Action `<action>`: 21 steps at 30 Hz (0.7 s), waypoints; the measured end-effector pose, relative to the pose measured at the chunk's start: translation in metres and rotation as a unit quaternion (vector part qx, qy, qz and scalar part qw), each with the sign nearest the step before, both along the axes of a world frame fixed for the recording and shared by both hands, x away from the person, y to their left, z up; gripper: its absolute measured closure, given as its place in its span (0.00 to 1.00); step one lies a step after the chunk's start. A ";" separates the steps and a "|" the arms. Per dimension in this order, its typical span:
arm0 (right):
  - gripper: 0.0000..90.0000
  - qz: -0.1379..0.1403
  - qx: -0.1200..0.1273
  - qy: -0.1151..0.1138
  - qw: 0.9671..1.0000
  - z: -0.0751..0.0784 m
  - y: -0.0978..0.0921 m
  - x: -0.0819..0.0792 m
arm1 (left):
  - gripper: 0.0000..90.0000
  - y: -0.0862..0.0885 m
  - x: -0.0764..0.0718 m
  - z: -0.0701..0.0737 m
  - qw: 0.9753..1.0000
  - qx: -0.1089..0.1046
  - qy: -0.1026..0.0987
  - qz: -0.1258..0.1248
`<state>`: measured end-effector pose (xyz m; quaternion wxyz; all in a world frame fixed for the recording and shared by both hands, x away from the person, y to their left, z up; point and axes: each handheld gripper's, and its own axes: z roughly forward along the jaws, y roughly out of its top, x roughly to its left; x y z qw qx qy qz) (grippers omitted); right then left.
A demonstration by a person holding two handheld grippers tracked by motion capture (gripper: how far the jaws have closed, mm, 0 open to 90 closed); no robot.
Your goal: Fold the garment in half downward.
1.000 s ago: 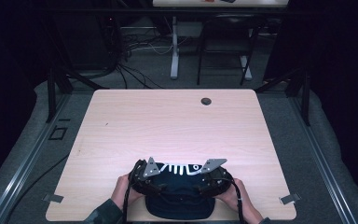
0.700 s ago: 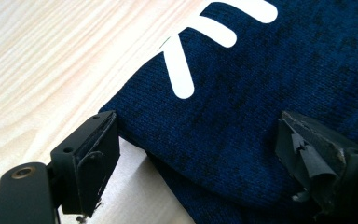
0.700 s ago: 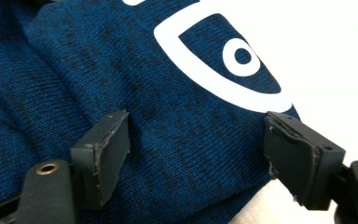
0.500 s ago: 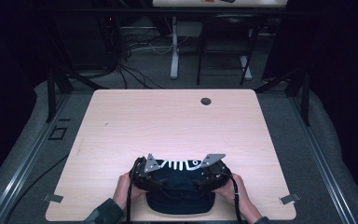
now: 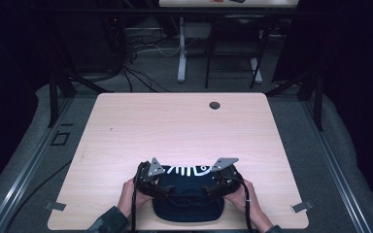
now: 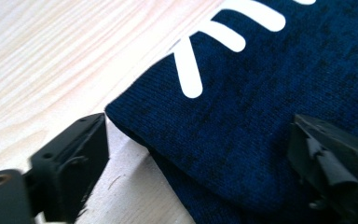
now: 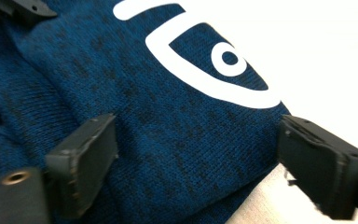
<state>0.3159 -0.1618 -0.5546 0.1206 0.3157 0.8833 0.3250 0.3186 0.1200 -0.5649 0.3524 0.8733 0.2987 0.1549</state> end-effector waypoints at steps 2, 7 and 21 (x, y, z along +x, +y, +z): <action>0.07 -0.004 0.010 -0.012 1.000 0.008 -0.002 -0.004 | 0.01 0.002 -0.003 0.006 1.000 -0.005 -0.008 0.000; 0.04 -0.011 0.021 -0.034 0.999 0.028 -0.009 -0.013 | 0.00 0.016 -0.007 0.024 0.999 -0.025 -0.033 0.021; 0.04 -0.078 0.032 -0.055 0.995 0.046 -0.060 -0.024 | 0.00 0.067 -0.003 0.032 0.992 -0.037 -0.060 0.103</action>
